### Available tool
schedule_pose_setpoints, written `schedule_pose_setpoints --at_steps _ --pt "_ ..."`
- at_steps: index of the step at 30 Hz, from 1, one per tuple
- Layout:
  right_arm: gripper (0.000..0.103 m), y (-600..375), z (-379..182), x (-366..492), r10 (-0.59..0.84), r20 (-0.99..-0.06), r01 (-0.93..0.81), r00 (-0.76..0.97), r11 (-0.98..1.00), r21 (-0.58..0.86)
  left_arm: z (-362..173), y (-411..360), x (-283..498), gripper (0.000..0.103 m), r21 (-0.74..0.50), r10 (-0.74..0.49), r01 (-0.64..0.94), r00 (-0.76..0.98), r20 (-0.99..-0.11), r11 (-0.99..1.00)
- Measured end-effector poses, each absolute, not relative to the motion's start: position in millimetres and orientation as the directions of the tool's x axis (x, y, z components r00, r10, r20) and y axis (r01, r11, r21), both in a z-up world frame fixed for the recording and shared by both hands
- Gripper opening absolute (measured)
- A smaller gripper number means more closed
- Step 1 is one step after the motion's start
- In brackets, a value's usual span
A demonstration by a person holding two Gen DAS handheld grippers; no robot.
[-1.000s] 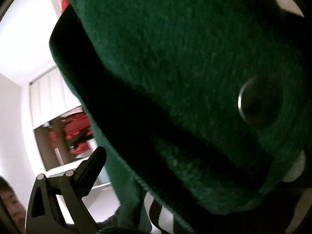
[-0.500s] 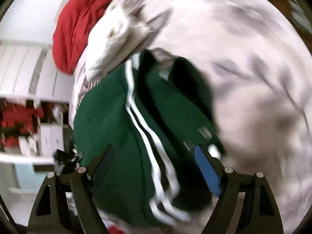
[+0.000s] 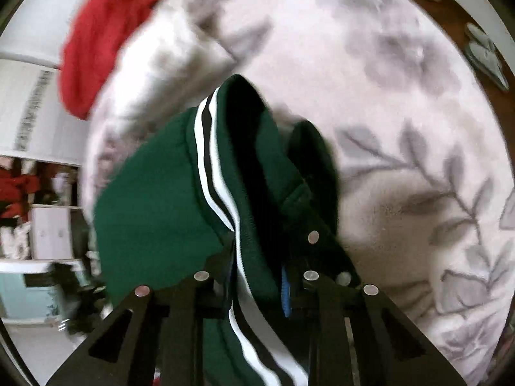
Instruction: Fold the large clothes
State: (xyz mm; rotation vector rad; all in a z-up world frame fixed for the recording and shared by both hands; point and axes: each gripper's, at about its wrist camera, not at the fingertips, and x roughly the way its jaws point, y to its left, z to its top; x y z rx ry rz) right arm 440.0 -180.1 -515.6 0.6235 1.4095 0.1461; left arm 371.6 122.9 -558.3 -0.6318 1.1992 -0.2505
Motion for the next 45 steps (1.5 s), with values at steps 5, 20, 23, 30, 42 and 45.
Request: schedule_pose_setpoints --at_steps 5,20,23,30,42,45 --pt "0.044 -186 -544 447 0.516 -0.851 0.317 0.101 0.794 0.519 -554 123 372 0.102 -0.532 -0.458 -0.133 0.366 -0.810 0.836" --pt "0.077 -149 -627 227 0.800 -0.385 0.639 0.461 0.002 0.769 -566 130 359 0.102 -0.617 -0.517 -0.202 0.385 -0.764 0.761" --pt "0.081 -132 -638 251 0.762 -0.338 0.551 0.553 -0.031 0.834 -568 130 361 0.102 -0.624 -0.528 -0.200 0.377 -0.760 0.755" --pt "0.085 -115 -626 292 0.722 -0.270 0.436 0.637 -0.049 0.898 -572 128 365 0.102 -0.638 -0.552 -0.190 0.359 -0.752 0.746" --pt "0.103 -83 -630 376 0.727 -0.364 0.465 0.583 0.069 0.883 -584 130 367 0.103 -0.684 -0.594 -0.196 0.368 -0.716 0.703" --pt "0.103 -78 -637 387 0.733 -0.385 0.485 0.561 0.086 0.870 -587 129 370 0.103 -0.693 -0.605 -0.189 0.365 -0.707 0.696"
